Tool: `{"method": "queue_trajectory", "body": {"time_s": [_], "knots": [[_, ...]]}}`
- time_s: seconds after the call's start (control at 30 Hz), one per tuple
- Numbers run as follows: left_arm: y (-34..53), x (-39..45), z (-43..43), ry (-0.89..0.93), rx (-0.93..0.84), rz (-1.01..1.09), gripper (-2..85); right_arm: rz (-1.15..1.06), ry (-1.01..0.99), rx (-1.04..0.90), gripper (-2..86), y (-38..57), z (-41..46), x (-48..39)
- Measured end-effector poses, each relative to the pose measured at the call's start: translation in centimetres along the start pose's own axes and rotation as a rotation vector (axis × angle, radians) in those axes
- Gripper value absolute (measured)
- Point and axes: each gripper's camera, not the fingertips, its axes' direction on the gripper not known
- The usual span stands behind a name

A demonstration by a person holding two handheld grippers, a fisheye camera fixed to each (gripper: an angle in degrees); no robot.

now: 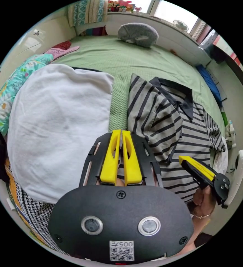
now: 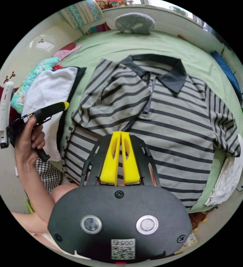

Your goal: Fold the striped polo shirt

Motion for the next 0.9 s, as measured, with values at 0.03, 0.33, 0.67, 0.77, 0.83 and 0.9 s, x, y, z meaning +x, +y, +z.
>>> {"method": "queue_trajectory", "body": {"time_s": [0.03,0.33,0.67,0.77,0.83,0.9], "knots": [[0.0,-0.3,0.1,0.024,0.006,0.02,3.2,-0.004,-0.013,0.045,-0.2,0.4,-1.1,-0.3],[-1.5,-1.1,2.1,0.056,-0.082,0.071,4.2,-0.209,0.071,0.224,2.8,-4.6,-3.0,-7.0],[-2.0,-3.6,2.9,0.152,-0.087,0.051,4.8,-0.209,0.08,0.114,-0.7,-16.0,0.3,-10.7],[-2.2,-4.1,3.3,0.196,-0.094,0.027,4.8,-0.209,0.084,0.087,-0.9,-17.8,1.7,-11.8],[-2.2,-4.4,3.3,0.233,-0.088,0.01,4.7,-0.206,0.1,0.069,-0.9,-18.7,2.7,-12.3],[-2.2,-4.7,3.2,0.248,-0.077,-0.002,4.5,-0.179,0.126,0.035,-0.9,-19.5,4.1,-12.3]]}}
